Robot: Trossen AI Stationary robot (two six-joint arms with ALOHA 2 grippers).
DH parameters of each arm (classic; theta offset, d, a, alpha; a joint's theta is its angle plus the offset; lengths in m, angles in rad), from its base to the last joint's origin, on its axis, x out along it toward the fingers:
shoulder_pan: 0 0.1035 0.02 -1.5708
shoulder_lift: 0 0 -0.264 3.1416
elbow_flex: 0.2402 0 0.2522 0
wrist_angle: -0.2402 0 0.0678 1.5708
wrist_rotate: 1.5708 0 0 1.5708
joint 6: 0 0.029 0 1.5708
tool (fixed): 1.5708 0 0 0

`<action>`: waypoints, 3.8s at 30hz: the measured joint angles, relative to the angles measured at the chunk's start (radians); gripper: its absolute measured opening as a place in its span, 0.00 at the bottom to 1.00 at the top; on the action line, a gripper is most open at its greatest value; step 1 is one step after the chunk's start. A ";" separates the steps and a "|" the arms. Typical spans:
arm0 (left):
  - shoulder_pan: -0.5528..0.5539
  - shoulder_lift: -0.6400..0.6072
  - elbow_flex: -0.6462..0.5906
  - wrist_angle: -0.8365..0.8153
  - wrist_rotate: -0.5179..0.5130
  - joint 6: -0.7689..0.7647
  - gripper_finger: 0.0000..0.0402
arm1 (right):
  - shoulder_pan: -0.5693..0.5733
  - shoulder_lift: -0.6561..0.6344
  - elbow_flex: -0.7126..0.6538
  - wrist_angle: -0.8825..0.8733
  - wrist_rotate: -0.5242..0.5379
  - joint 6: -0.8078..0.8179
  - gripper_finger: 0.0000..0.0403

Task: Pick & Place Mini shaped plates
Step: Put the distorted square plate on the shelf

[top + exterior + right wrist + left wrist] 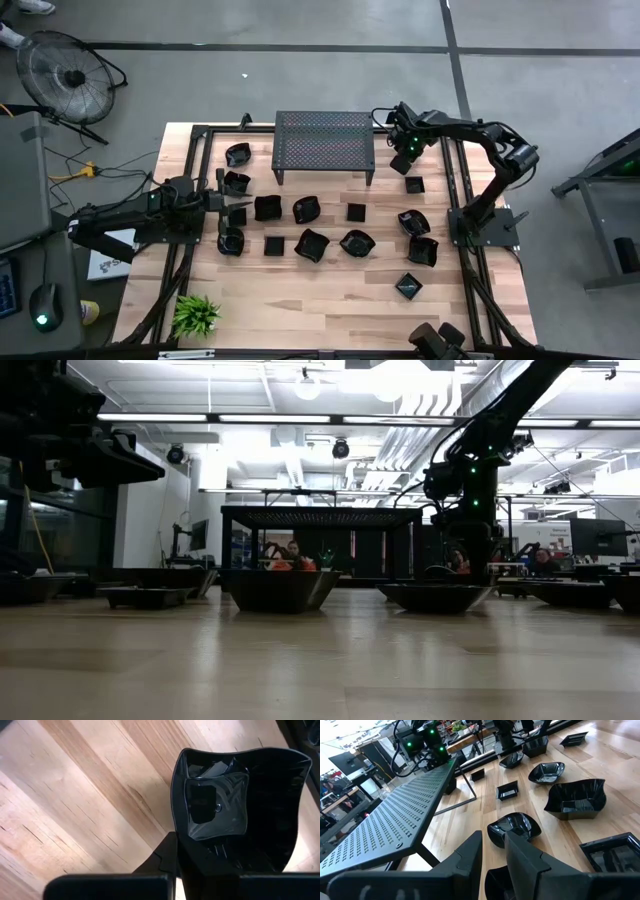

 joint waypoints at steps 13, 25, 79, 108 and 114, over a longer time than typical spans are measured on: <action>0.000 0.000 0.000 0.000 0.000 0.000 0.20 | 0.001 -0.016 0.003 -0.056 0.005 0.001 0.00; 0.000 0.000 0.000 0.000 0.000 0.000 0.20 | 0.001 -0.193 0.003 -0.133 0.021 0.000 0.00; 0.000 0.000 0.000 0.000 0.000 0.000 0.20 | 0.480 -0.324 0.428 -0.281 0.234 -0.109 0.00; 0.000 0.000 0.000 0.000 0.000 0.000 0.20 | 0.569 0.196 0.862 -0.478 0.344 -0.006 0.00; 0.000 0.000 0.000 0.000 0.000 0.000 0.20 | 0.597 0.197 0.852 -0.523 0.378 0.057 0.00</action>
